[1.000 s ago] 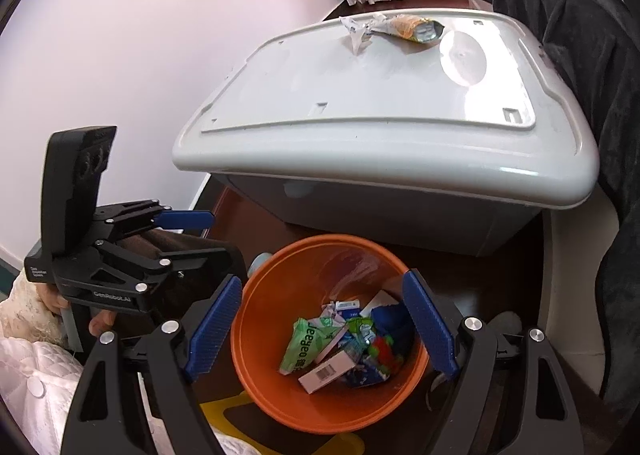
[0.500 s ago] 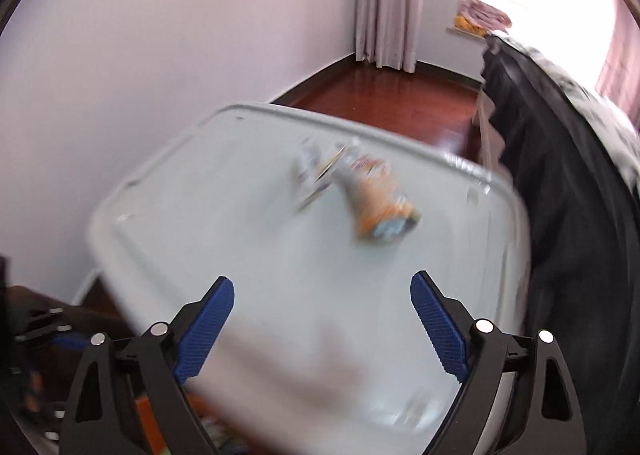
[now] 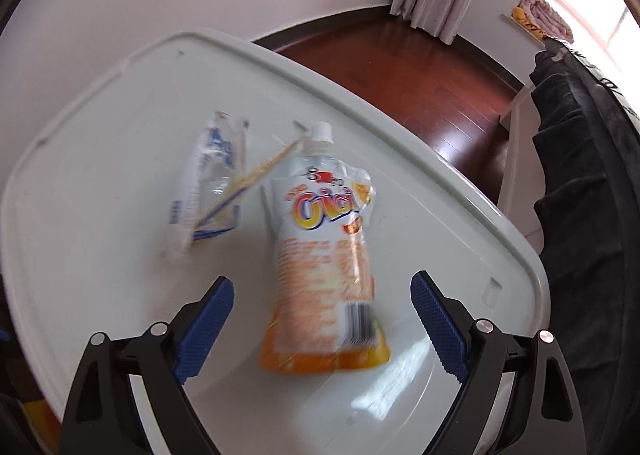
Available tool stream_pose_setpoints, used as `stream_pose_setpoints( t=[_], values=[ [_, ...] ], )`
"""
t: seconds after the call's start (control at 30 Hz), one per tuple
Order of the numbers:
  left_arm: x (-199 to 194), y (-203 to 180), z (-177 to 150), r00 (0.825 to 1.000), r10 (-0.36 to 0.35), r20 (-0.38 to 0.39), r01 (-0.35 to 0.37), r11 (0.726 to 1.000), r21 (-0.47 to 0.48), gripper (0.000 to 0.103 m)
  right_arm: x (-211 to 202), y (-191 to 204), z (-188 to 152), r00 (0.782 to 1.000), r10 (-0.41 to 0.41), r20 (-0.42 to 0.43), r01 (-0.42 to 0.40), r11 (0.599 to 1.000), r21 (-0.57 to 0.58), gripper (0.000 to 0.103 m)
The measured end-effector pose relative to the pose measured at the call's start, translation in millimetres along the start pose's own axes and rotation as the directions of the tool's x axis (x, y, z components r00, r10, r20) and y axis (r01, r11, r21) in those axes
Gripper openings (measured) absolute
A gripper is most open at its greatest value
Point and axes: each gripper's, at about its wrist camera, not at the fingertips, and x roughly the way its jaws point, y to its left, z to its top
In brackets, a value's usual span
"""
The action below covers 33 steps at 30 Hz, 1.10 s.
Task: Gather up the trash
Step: 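Grasp the orange Cici drink pouch with the right gripper, then grasp the white wrapper packet with the left gripper while the right gripper holds the pouch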
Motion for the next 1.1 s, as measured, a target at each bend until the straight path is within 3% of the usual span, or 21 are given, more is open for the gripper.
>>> stream_pose_setpoints(
  t=[0.07,0.2,0.37,0.43,0.63,0.83,1.1],
  values=[
    [1.6,2.2,0.9,1.0,-0.009,-0.009,0.008,1.0,-0.006,0.071,11.8,-6.1,1.0,0.999,0.032,-0.014,-0.031,0.999,0.036,0.091],
    [5.7,2.5,-0.6,1.0,-0.006,-0.028,0.006,1.0,-0.008,0.071,30.6,-6.2,-2.1,0.999,0.012,-0.042,-0.01,0.998,0.056,0.089],
    [5.6,1.9,0.3,1.0,-0.004,-0.03,0.003,1.0,-0.017,0.071,29.2,-6.7,-5.1,0.999,0.04,0.003,-0.04,0.992,0.121,0.052],
    [6.0,0.3,1.5,1.0,-0.008,-0.025,0.007,1.0,-0.017,0.071,24.6,-9.3,-7.0,0.998,0.066,-0.001,-0.065,0.985,0.161,0.047],
    [3.8,-12.3,12.8,1.0,0.013,0.008,-0.013,1.0,0.015,0.071,-23.4,-24.5,-51.6,0.996,0.048,0.079,-0.069,0.956,0.284,0.046],
    [14.7,-32.5,61.6,0.998,0.043,0.042,-0.047,0.996,0.081,0.071,-83.3,-20.9,-108.6,0.988,0.001,0.154,-0.061,0.921,0.385,0.047],
    [60.3,-42.4,171.2,0.989,0.103,0.107,-0.11,0.992,0.068,0.071,-112.3,-10.3,-158.3,0.979,0.015,0.201,-0.11,0.875,0.471,0.048]
  ],
)
